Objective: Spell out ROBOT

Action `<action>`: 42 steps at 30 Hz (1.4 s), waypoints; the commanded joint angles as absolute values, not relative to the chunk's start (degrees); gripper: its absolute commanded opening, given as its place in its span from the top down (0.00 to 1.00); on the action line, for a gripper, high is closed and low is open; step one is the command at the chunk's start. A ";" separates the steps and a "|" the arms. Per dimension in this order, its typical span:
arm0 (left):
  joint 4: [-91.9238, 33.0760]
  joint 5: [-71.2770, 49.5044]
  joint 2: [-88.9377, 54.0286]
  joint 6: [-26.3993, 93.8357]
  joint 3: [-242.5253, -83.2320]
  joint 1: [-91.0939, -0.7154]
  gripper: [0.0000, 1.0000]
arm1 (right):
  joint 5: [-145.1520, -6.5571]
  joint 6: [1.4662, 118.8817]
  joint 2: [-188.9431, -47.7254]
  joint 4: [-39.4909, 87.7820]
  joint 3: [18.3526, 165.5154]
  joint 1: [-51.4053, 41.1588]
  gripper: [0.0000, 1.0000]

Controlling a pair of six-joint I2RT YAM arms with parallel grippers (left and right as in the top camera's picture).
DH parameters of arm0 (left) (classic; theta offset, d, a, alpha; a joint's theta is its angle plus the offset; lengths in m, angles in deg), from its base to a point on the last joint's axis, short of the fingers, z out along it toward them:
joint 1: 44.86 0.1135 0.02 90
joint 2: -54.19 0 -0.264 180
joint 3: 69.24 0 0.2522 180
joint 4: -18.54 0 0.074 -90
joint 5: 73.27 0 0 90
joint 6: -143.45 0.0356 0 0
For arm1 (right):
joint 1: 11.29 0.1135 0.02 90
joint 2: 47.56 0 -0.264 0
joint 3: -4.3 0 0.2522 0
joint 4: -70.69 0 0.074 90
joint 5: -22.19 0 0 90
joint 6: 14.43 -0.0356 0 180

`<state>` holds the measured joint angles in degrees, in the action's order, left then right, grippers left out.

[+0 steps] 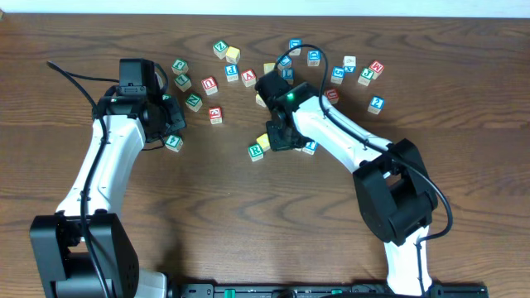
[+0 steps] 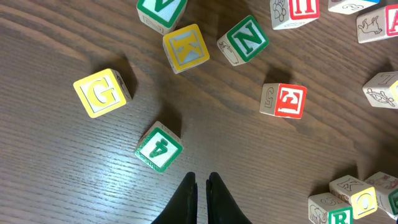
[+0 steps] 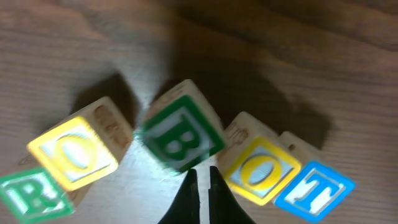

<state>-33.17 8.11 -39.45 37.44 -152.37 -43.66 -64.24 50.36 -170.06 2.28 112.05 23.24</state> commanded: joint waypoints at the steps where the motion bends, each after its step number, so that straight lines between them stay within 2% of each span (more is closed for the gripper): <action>1: -33.19 8.83 -40.22 38.41 -152.45 -43.69 0.92 | -62.80 49.51 -169.58 2.50 111.14 22.12 0.97; 19: -33.13 8.81 -40.22 38.41 -152.45 -43.69 0.92 | -61.72 49.77 -169.58 8.00 110.92 21.27 0.98; 42: -33.11 8.78 -40.22 38.38 -152.45 -43.71 0.92 | -67.43 60.57 -173.05 17.16 110.92 21.27 0.95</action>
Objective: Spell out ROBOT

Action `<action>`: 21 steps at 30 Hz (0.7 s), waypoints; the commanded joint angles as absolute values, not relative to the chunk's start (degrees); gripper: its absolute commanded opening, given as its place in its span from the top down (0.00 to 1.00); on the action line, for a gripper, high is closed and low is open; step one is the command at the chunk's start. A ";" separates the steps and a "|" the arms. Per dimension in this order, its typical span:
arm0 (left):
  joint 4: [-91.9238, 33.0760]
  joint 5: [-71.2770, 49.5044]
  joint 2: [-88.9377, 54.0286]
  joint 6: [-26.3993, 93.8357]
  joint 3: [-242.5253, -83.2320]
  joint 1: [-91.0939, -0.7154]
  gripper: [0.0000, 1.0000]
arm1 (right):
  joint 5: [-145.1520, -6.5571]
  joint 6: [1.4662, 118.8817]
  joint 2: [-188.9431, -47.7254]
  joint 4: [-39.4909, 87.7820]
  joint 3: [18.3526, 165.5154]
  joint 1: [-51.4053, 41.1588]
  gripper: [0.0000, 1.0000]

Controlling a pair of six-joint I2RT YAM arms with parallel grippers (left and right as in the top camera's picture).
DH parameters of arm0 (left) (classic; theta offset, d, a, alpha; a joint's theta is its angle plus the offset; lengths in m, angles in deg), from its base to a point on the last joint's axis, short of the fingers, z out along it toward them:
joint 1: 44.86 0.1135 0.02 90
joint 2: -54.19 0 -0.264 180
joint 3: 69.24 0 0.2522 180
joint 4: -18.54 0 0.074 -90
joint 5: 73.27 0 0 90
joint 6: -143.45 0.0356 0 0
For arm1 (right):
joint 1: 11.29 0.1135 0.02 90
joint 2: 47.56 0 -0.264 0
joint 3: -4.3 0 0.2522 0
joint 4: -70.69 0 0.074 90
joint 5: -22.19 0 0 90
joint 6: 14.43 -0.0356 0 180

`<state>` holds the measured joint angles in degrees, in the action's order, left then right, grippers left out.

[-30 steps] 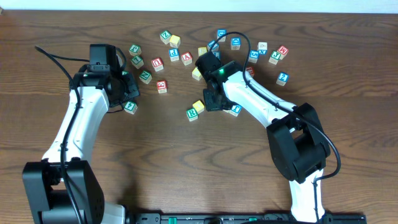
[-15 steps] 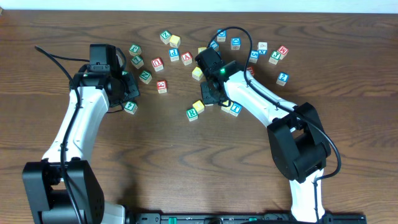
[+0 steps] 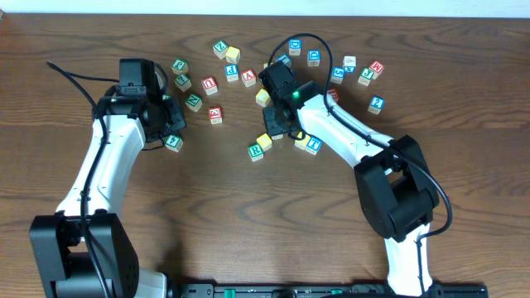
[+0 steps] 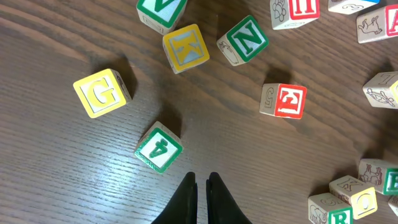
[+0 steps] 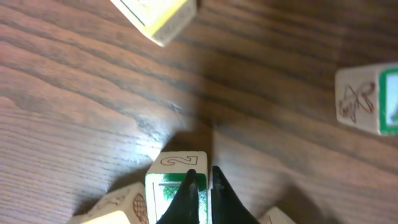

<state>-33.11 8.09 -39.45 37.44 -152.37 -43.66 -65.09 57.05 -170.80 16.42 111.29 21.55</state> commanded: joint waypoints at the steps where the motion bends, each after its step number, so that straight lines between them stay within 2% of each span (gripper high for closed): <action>1: -33.11 8.78 -40.22 38.38 -152.45 -43.71 0.92 | -68.11 61.09 -173.05 17.29 110.92 21.27 0.95; 21: -33.13 8.52 -40.22 38.38 -152.45 -43.71 0.92 | -69.99 70.71 -173.05 11.70 110.92 20.68 0.93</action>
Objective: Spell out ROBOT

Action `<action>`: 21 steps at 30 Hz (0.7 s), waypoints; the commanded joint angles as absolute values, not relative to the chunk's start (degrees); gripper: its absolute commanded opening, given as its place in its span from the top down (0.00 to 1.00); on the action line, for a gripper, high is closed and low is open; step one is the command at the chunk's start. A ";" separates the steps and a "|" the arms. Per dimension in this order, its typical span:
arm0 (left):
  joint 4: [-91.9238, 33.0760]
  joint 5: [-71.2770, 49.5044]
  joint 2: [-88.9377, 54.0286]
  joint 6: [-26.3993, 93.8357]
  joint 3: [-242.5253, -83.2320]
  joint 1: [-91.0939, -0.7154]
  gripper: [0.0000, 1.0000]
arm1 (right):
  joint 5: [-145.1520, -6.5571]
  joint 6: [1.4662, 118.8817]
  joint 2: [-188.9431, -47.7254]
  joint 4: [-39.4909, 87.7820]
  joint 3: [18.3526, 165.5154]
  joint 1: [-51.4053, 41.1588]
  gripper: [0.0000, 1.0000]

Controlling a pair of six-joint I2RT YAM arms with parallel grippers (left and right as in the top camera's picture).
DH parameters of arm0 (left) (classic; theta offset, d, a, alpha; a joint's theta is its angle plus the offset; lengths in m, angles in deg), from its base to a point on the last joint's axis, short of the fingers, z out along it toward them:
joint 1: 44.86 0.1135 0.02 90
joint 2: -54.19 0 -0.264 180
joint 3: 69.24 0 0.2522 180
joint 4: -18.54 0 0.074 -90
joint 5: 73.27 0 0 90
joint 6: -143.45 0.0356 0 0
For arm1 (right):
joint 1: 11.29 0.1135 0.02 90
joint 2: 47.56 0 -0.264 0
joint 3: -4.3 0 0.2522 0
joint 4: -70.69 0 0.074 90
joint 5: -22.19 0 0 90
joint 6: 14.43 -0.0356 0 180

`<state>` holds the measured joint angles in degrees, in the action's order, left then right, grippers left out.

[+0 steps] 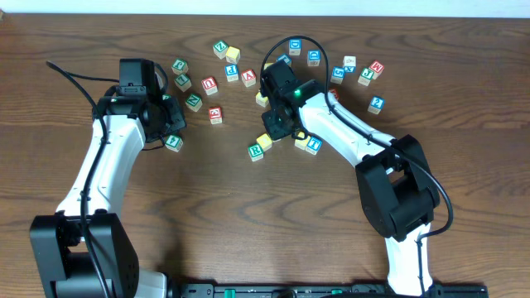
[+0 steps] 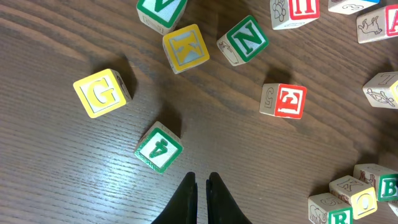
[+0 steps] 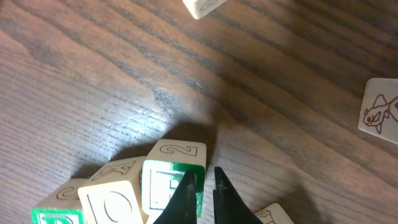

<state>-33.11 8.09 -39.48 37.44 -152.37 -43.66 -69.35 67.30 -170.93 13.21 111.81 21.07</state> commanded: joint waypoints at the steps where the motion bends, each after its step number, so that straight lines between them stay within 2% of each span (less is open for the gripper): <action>1: -33.13 8.30 -40.22 38.38 -152.45 -43.71 0.92 | -69.99 71.17 -173.05 11.48 110.92 20.68 0.94; 10: -32.91 8.22 -40.22 38.41 -152.43 -45.04 0.92 | -71.41 73.11 -172.31 10.76 111.42 20.55 0.92; 12: -32.58 8.39 -40.22 38.41 -152.43 -45.19 0.92 | -71.41 73.09 -170.82 9.99 112.40 20.50 0.89; 16: -31.60 8.41 -40.22 38.41 -152.43 -45.19 0.92 | -73.90 73.07 -166.56 7.81 115.24 20.70 0.77; 21: -30.55 10.49 -40.22 36.92 -152.43 -44.74 0.92 | -80.48 72.13 -165.62 7.22 115.24 22.60 0.75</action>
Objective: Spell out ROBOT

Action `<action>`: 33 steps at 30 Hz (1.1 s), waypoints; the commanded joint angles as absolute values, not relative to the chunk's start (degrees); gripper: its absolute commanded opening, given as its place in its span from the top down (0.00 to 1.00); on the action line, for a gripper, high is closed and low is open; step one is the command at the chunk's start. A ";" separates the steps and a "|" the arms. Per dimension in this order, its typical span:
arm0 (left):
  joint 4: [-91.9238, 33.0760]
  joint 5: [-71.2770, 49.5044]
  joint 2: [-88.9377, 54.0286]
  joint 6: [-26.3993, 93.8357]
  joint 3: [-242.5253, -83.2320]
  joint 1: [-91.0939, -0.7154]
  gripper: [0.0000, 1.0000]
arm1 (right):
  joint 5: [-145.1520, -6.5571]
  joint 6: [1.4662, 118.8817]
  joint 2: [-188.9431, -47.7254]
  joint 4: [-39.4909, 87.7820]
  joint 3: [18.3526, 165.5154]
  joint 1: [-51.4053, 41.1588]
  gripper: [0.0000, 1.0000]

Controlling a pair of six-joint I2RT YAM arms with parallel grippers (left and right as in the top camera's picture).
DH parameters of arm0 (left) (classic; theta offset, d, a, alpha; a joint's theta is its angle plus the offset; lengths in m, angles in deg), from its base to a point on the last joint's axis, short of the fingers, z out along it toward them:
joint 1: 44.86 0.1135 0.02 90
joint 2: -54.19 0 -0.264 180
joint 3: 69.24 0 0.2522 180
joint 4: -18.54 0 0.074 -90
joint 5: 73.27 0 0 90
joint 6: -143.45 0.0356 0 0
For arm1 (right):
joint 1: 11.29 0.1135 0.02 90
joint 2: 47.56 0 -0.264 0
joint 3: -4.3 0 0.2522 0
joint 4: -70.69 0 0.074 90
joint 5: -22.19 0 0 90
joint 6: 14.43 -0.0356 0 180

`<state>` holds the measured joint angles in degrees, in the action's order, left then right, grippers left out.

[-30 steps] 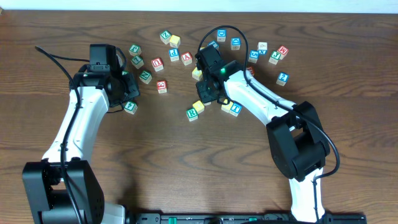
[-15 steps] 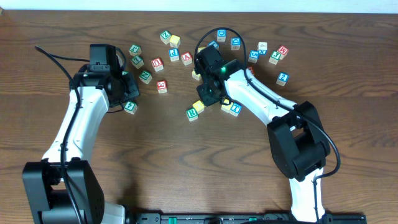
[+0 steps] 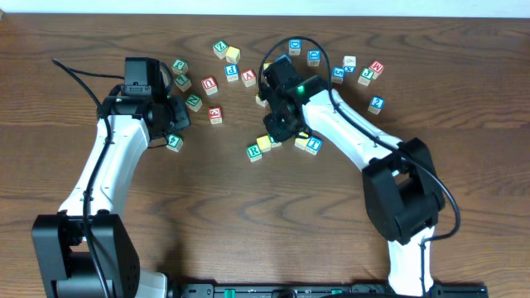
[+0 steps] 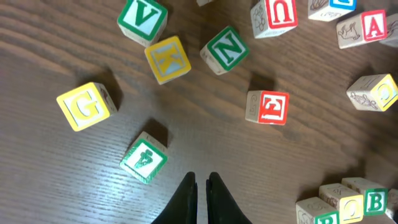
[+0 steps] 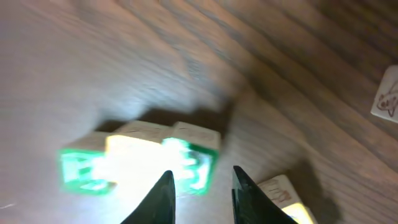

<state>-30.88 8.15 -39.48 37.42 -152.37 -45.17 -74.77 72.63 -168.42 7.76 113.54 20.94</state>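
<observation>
In the overhead view the green R and a yellow O lie in a row. A second yellow O and the blue T lie further right. My right gripper covers the spot between them. The right wrist view is blurred. It shows the green B joined to the R-O row. My right gripper is open just over the B, holding nothing. The second O sits apart, lower right. My left gripper is shut and empty near a green 4 block.
Loose blocks lie around the left gripper: yellow G, yellow K, green N, red E. Several more are scattered along the back of the table, such as a blue block.
My right gripper was shut against the green B and is now open over it. The left wrist has shifted a little, so its blocks sit differently in its view.
At first my right gripper was shut over the B, which lay askew between the first O and the O-T pair. Then it was shut at the B's far side. Then the B stood close beside R-O. Now the jaws are open.
</observation>
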 commanded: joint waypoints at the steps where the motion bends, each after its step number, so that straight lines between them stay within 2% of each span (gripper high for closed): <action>1: -30.51 11.19 -40.22 36.66 -152.43 -44.52 0.92 | -80.46 71.47 -165.91 7.02 115.18 23.19 0.75; 13: -30.18 13.31 -40.22 35.13 -152.45 -38.53 0.92 | -81.44 70.34 -170.19 5.88 114.74 32.15 0.83; 24: -30.31 13.27 -40.22 35.15 -152.45 -38.29 0.92 | -76.30 68.09 -174.34 2.21 114.68 32.07 0.91; 33: -30.27 13.29 -40.22 35.17 -152.43 -38.29 0.92 | -74.90 67.61 -174.34 4.27 114.68 31.04 0.91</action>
